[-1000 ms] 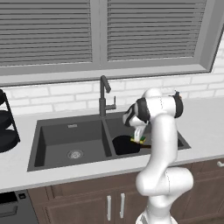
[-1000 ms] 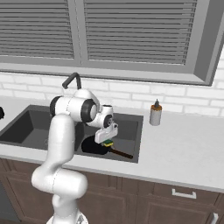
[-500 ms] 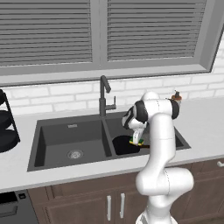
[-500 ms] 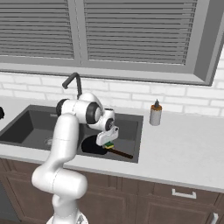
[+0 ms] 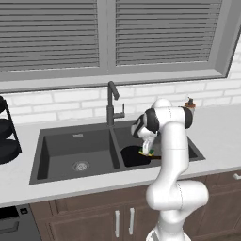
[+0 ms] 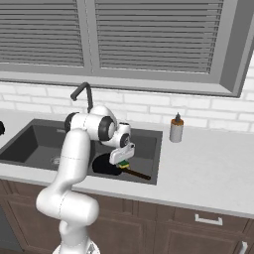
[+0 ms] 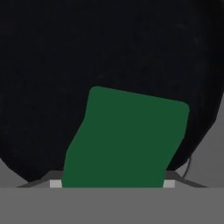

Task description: Pick the pan and sponge and place them into the sink. Then turn on the water.

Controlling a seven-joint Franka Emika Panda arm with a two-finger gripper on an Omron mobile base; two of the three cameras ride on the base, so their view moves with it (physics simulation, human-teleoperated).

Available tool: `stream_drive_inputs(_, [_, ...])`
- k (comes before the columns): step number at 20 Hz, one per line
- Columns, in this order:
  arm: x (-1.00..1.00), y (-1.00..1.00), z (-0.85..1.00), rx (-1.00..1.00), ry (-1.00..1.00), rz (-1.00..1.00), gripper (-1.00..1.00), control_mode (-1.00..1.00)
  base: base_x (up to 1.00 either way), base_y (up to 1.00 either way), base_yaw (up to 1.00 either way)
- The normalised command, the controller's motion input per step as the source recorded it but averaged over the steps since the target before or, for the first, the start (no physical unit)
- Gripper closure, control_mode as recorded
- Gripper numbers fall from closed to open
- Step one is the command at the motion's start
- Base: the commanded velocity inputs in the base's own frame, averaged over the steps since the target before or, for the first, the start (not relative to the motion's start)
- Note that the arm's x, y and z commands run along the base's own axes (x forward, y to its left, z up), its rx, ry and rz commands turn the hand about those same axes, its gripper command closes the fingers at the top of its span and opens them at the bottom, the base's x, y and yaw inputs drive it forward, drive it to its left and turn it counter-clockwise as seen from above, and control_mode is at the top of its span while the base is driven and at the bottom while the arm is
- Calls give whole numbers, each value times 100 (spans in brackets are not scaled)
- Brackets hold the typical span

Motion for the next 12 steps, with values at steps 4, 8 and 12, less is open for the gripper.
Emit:
stream_drive_inputs(4, [6,21,-2,3,0,-3,-100,-100,0,0,0])
stream_drive_inputs(8, [-1,11,14,7,-4,-3,-100,-100,0,0,0])
stream_drive_inputs(12, [0,0,34,12,0,-8,-100,-100,0,0,0])
